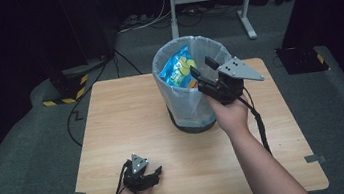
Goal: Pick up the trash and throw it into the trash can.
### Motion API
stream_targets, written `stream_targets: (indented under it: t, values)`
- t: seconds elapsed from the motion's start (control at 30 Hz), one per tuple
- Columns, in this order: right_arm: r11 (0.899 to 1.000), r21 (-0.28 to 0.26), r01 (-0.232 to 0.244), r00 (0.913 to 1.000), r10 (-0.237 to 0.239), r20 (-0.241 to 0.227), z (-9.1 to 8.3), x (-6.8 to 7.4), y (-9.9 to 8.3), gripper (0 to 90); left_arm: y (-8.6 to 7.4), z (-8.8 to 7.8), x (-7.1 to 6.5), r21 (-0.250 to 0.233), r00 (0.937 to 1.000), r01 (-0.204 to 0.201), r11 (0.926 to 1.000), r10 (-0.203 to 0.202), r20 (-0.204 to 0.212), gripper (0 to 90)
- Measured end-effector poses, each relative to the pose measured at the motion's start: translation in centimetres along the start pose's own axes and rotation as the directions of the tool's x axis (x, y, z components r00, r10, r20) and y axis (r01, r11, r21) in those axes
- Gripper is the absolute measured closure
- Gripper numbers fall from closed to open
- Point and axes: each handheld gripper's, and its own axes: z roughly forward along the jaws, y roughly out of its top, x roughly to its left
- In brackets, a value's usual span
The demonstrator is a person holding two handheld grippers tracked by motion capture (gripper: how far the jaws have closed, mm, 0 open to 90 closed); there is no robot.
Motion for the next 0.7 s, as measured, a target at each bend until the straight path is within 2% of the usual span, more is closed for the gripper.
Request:
stream_targets:
  t: [0.13, 0.23, 0.3, 0.7]
  values:
    - [1.0, 0.011, 0.007, 1.0, -0.007, 0.004, -0.3, -0.1, -0.1, 29.9, 0.0, 0.0, 0.0, 0.001, 1.0, -0.002, 1.0, 0.002, 0.0, 34.2]
    - [0.999, 0.007, 0.045, 0.9976, -0.045, 0.052, -0.7, 0.1, -0.3, 22.2, 0.0, 0.0, 0.0, -0.001, 1.0, -0.001, 1.0, 0.001, -0.001, 34.1]
    - [0.998, 0.015, 0.068, 0.9955, -0.069, 0.065, -1.0, 0.1, -0.4, 20.7, 0.0, 0.0, 0.0, -0.001, 1.0, -0.002, 1.0, 0.002, -0.003, 34.0]
    - [0.997, 0.057, 0.042, 0.9964, -0.046, 0.071, -4.2, -1.1, -1.6, 19.3, 0.0, 0.0, -0.1, 0.002, 1.0, -0.008, 1.0, 0.008, -0.001, 34.1]
